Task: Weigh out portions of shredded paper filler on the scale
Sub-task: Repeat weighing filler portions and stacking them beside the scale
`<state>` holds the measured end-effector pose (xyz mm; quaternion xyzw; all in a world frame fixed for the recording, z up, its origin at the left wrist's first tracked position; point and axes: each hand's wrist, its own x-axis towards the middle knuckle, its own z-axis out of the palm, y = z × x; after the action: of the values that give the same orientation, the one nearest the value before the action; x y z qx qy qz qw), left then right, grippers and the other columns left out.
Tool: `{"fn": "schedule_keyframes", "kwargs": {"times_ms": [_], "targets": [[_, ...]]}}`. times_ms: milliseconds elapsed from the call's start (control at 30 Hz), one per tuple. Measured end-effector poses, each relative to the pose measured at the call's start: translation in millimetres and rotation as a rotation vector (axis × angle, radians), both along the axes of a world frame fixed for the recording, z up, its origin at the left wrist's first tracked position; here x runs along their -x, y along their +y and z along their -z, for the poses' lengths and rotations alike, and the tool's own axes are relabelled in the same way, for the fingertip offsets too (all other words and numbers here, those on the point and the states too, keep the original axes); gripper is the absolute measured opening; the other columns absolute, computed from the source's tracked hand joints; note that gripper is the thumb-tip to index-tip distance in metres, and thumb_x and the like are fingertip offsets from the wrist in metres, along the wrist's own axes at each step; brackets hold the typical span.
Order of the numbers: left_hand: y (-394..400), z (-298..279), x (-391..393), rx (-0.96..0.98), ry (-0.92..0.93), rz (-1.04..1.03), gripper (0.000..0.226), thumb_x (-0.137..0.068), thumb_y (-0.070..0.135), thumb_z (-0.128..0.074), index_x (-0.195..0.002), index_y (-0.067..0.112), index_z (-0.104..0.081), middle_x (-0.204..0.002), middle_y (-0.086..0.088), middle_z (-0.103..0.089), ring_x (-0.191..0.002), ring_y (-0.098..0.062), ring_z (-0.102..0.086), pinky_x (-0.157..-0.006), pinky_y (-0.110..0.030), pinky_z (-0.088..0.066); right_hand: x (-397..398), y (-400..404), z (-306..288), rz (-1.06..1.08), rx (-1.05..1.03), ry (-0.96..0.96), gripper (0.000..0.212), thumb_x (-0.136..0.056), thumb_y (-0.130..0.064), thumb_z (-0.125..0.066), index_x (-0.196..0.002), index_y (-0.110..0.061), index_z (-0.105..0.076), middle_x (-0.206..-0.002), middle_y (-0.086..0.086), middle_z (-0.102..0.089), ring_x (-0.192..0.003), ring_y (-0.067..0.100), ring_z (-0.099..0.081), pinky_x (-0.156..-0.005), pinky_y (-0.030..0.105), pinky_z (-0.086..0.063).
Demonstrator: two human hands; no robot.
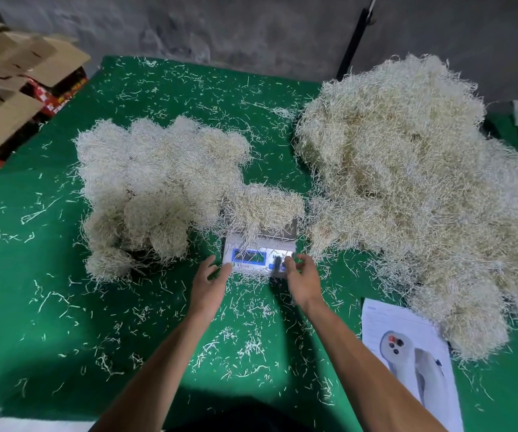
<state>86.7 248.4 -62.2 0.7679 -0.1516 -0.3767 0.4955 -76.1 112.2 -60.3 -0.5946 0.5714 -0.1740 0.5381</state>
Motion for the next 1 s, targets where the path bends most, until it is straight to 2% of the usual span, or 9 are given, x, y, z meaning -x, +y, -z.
{"fn": "schedule_keyframes", "kwargs": {"times_ms": [167, 333, 467, 533, 600, 667, 767, 900, 1000], "targets": [[-49.1, -18.7, -11.5, 0.004, -0.277, 0.124, 0.086, -0.086, 0.052, -0.074, -0.154, 0.028, -0.028, -0.159, -0.002, -0.032, -0.116, -0.004, -0.054, -0.089, -0.012, -0.046, -17.9, -40.7, -18.1, 0.015, 0.111, -0.035, 0.042, -0.102, -0.024, -0.058, -0.141, -0.012, -0.045, -0.101, -0.008, -0.061, -0.072, 0.003, -0.068, -0.063, 0.02, -0.059], [-139.7, -50.5, -34.6, -0.282, -0.882, 0.445, 0.129, -0.059, 0.082, -0.073, -0.157, 0.026, -0.011, -0.168, -0.009, 0.001, -0.152, -0.038, -0.008, -0.117, -0.059, -0.023, -44.3, -100.2, -42.9, 0.067, 0.252, -0.116, 0.081, -0.094, -0.028, -0.072, -0.158, -0.023, -0.023, -0.148, -0.001, -0.043, -0.101, 0.006, -0.067, -0.088, 0.03, -0.06], [-199.8, -50.8, -42.0, -0.456, -0.879, 0.75, 0.131, -0.058, 0.08, -0.076, -0.157, 0.04, 0.0, -0.166, 0.001, 0.022, -0.153, -0.039, 0.013, -0.108, -0.078, -0.02, -59.9, -128.7, -38.4, -0.036, 0.174, -0.095, 0.089, -0.094, -0.03, -0.072, -0.162, -0.025, -0.014, -0.155, 0.013, -0.042, -0.125, 0.018, -0.057, -0.097, 0.035, -0.05], [-218.0, -44.9, -40.4, -0.491, -0.907, 0.873, 0.111, -0.069, 0.073, -0.074, -0.157, 0.04, -0.015, -0.169, -0.001, 0.0, -0.153, -0.037, -0.006, -0.11, -0.073, -0.026, -66.3, -138.2, -27.3, -0.071, 0.126, -0.089, 0.07, -0.101, -0.029, -0.062, -0.158, -0.012, -0.026, -0.099, 0.01, -0.069, -0.078, 0.013, -0.068, -0.068, 0.033, -0.059], [-230.8, -36.5, -36.9, -0.429, -0.954, 0.872, 0.087, -0.08, 0.061, -0.071, -0.153, 0.031, -0.032, -0.154, -0.007, -0.045, -0.135, -0.03, -0.048, -0.103, -0.056, -0.046, -74.5, -153.1, -17.9, -0.034, 0.109, -0.071, 0.064, -0.104, -0.031, -0.055, -0.156, -0.003, -0.03, -0.064, 0.003, -0.052, -0.05, 0.014, -0.051, -0.045, 0.027, -0.048], [-238.5, -34.9, -31.3, -0.276, -0.937, 0.806, 0.071, -0.084, 0.049, -0.071, -0.146, 0.026, -0.044, -0.107, 0.004, -0.07, -0.083, -0.017, -0.068, -0.077, -0.034, -0.058, -84.8, -174.6, -17.9, 0.012, 0.068, -0.065, 0.074, -0.103, -0.04, -0.057, -0.157, -0.002, -0.023, -0.06, 0.007, -0.051, -0.052, 0.025, -0.052, -0.051, 0.033, -0.053], [-250.1, -49.2, -31.6, -0.135, -0.864, 0.763, 0.029, -0.084, 0.043, -0.066, -0.11, 0.032, -0.065, -0.061, 0.018, -0.055, -0.049, -0.001, -0.055, -0.047, -0.016, -0.038, -99.2, -208.6, -23.4, -0.005, -0.012, -0.049, 0.078, -0.097, -0.047, -0.064, -0.152, 0.0, -0.034, -0.065, 0.015, -0.055, -0.057, 0.029, -0.058, -0.058, 0.045, -0.059], [-263.2, -66.5, -41.9, -0.092, -1.012, 0.697, 0.02, -0.081, 0.044, -0.068, -0.093, 0.028, -0.071, -0.063, 0.012, -0.063, -0.047, -0.007, -0.047, -0.046, -0.013, -0.023, -123.2, -243.9, -20.9, 0.022, 0.107, 0.062, 0.022, -0.097, -0.028, -0.069, -0.103, -0.01, -0.059, -0.058, -0.004, -0.048, -0.037, 0.006, -0.042, -0.034, 0.018, -0.035], [-249.5, -69.1, -49.5, 0.004, -1.163, 0.706, 0.031, -0.075, 0.043, -0.078, -0.099, 0.023, -0.075, -0.06, 0.009, -0.065, -0.04, 0.0, -0.039, -0.049, -0.007, -0.029, -105.9, -286.8, -29.5, 0.068, 0.205, 0.283, 0.022, -0.1, -0.025, -0.063, -0.092, -0.005, -0.063, -0.076, 0.005, -0.064, -0.053, 0.01, -0.056, -0.039, 0.013, -0.041]]}}
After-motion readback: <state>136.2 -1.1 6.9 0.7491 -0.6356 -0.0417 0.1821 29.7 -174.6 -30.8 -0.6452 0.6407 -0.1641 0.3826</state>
